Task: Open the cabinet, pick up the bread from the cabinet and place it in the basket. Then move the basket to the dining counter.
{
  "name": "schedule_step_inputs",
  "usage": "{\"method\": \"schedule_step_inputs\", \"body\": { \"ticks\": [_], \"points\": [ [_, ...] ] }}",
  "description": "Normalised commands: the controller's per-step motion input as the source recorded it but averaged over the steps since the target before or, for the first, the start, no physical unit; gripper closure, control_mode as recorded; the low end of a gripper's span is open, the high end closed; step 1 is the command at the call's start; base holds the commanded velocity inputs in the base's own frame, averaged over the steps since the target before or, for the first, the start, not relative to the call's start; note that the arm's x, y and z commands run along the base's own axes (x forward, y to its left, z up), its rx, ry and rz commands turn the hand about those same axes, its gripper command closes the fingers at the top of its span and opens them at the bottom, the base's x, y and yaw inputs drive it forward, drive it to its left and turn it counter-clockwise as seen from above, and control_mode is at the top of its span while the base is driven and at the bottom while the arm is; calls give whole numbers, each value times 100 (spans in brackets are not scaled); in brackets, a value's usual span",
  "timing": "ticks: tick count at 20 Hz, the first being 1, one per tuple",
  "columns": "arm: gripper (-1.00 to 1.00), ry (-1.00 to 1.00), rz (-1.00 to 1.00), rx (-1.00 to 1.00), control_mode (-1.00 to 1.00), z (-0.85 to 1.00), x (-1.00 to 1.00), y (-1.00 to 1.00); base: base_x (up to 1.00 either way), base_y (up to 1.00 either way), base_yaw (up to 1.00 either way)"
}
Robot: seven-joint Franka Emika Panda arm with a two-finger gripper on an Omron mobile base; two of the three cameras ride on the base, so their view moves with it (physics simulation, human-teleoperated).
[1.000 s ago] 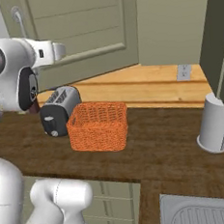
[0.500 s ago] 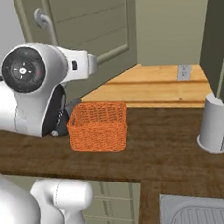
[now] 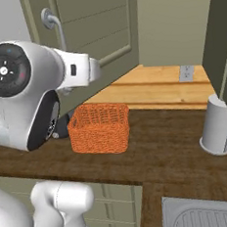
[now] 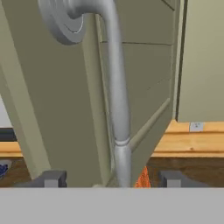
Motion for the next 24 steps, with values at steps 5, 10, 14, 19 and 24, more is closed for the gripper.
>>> {"method": "schedule_step_inputs", "body": {
  "ticks": [5, 10, 14, 19, 24],
  "points": [
    [-100, 1, -6, -12, -100, 4, -69, 55, 0, 0, 0],
    [-100, 19, -8, -54, -100, -5, -21, 100, 0, 0, 0],
    [-100, 31, -10, -79, -100, -27, 12, 100, 0, 0, 0],
    [-100, 61, -19, -65, -100, -19, 56, 60, 0, 0, 0],
    [-100, 77, -28, -49, -100, -23, 100, -26, 0, 0, 0]
  ]
}}
